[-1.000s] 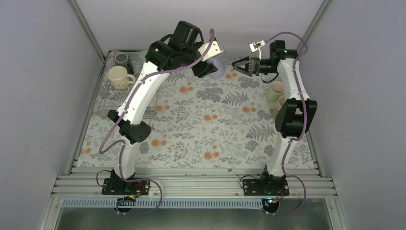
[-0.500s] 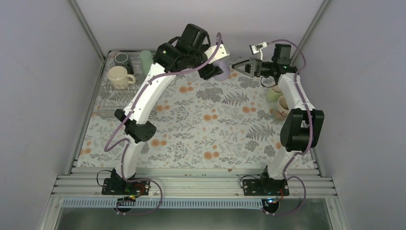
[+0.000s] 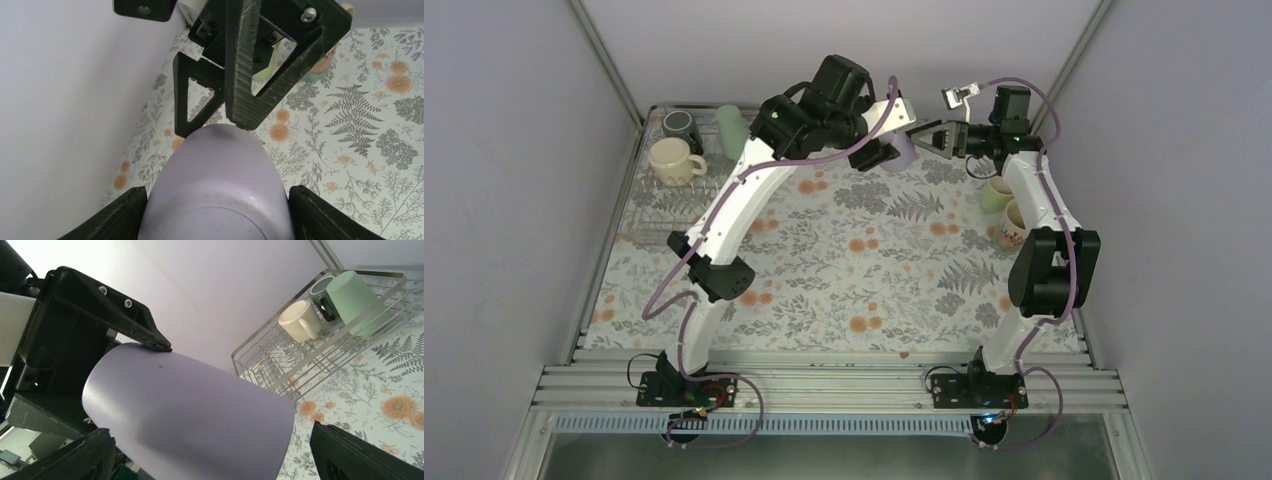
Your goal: Unload the cups from the dish rack
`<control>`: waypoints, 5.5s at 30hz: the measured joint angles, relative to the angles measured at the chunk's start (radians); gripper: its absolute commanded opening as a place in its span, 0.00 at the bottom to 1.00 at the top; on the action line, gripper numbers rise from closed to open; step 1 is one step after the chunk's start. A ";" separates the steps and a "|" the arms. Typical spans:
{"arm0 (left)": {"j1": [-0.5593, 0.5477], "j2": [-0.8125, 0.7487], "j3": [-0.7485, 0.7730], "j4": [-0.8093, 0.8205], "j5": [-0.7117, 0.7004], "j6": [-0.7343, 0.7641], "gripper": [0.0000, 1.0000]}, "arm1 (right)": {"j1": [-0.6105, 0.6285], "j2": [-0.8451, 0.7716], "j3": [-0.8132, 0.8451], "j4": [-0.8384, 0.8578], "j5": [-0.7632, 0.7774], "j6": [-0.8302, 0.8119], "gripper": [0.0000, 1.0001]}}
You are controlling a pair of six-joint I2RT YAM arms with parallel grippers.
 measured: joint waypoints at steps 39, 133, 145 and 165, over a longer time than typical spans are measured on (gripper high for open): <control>0.005 0.017 0.093 0.005 0.003 0.011 0.72 | 0.064 -0.089 -0.029 0.039 0.013 0.149 0.73; 0.785 -0.649 -1.023 0.680 -0.286 0.182 1.00 | 0.059 0.465 0.450 -0.895 1.427 -0.877 0.03; 0.828 -0.651 -1.088 0.692 -0.212 0.176 1.00 | 0.074 0.463 0.440 -0.907 1.473 -0.870 0.89; 0.826 -0.318 -0.809 0.567 -0.109 0.129 1.00 | 0.139 0.020 0.506 -0.897 1.381 -0.865 1.00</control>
